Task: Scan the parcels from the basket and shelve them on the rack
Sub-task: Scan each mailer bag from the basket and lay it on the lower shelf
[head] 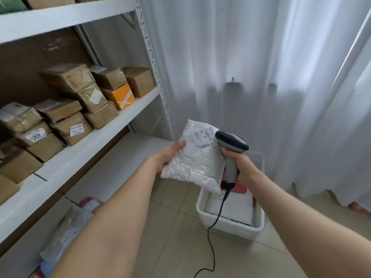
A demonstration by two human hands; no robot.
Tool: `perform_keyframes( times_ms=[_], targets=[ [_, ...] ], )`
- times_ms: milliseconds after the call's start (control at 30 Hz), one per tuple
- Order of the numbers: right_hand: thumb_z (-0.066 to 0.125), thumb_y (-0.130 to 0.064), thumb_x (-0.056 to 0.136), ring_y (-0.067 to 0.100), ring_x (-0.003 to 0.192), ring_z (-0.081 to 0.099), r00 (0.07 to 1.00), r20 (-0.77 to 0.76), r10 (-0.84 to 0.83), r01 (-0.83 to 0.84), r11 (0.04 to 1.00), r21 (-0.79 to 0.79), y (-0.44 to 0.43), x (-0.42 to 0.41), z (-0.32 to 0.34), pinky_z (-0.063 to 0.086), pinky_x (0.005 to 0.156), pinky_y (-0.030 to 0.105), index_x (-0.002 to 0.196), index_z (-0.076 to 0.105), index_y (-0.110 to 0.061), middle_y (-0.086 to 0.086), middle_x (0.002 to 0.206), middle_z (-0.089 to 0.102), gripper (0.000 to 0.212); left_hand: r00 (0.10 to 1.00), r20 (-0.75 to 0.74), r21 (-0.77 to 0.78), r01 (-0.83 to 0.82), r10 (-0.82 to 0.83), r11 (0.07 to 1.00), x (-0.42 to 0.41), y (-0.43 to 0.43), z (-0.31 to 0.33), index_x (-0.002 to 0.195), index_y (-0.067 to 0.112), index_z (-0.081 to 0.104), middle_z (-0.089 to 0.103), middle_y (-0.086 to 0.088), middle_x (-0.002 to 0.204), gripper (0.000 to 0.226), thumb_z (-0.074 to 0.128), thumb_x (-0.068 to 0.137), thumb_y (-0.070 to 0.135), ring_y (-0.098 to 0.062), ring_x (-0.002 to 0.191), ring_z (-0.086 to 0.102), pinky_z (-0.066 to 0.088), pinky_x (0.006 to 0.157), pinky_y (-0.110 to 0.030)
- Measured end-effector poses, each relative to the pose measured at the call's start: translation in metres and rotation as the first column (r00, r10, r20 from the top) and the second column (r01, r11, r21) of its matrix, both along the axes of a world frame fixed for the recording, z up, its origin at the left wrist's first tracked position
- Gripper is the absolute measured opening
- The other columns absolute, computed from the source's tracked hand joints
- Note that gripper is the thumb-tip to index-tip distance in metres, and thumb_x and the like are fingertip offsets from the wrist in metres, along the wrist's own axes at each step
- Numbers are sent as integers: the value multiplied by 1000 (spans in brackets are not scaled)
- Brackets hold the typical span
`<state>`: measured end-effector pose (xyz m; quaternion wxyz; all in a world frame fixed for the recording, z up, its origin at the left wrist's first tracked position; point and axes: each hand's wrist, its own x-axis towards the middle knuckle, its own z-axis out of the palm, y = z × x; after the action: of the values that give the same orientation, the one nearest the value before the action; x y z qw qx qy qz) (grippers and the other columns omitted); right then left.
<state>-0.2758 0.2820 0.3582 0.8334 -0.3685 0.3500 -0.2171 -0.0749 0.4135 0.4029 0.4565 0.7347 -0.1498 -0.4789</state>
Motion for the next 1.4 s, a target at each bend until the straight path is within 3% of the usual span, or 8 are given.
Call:
perform_keyframes(
  times_ms=[167,333,500,633,833,1133,1333,1400],
  targets=[
    [77,-15,80,22,68,73,994,-87,68,-81,985,-151,48,54,17,55,54,30,95,73,-10,8,83,75,17,984,110,-80,-131,139,988,33,54,0,116,4,57,71,-8,86,51,78,76,27,-19,62,70,55,53,-28],
    [76,-7,79,26,81,71,983,-152,106,-137,968,-211,96,106,25,58,69,35,98,69,-4,12,95,74,20,976,-79,-53,-208,203,977,72,105,-2,111,11,63,72,-12,99,53,71,77,50,-28,82,70,57,71,-38],
    [74,-8,81,28,84,67,970,-214,116,-171,950,-261,131,137,29,58,77,40,106,66,-2,13,96,70,27,961,-56,-78,-275,272,958,95,145,-12,104,13,63,74,-7,86,46,78,73,44,-23,74,72,58,60,-34],
    [74,-11,82,26,72,56,961,-265,81,-151,955,-256,148,148,28,52,74,41,98,62,-5,12,82,59,21,905,-101,-208,-425,413,881,104,167,-30,111,12,62,71,-12,101,42,80,75,25,-29,88,69,56,83,-45],
    [70,-11,85,24,66,69,970,-204,131,-165,974,-155,169,146,23,57,60,32,98,65,-7,12,83,71,15,790,-150,-209,-613,595,762,102,182,-51,108,6,63,69,-12,102,35,78,76,10,-27,83,67,56,77,-39],
    [63,-10,89,16,39,52,941,-246,232,-282,941,-188,202,150,36,45,43,23,99,58,-3,14,58,63,12,752,-166,-132,-659,638,741,85,183,-66,115,1,58,66,-15,115,38,74,82,14,-31,100,66,54,89,-44],
    [63,-14,88,16,42,50,921,-283,267,-328,924,-197,209,150,40,45,45,24,103,57,-4,12,58,64,19,725,-117,-82,-688,679,721,75,182,-65,93,10,53,64,-4,99,26,74,82,21,-15,65,60,46,45,-22],
    [62,-14,88,16,41,50,911,-306,276,-344,919,-195,210,150,42,45,44,24,104,57,-4,12,57,64,20,721,-105,-69,-692,685,718,73,182,-63,93,10,51,63,-4,99,28,74,82,21,-14,62,58,43,43,-21]
  ],
)
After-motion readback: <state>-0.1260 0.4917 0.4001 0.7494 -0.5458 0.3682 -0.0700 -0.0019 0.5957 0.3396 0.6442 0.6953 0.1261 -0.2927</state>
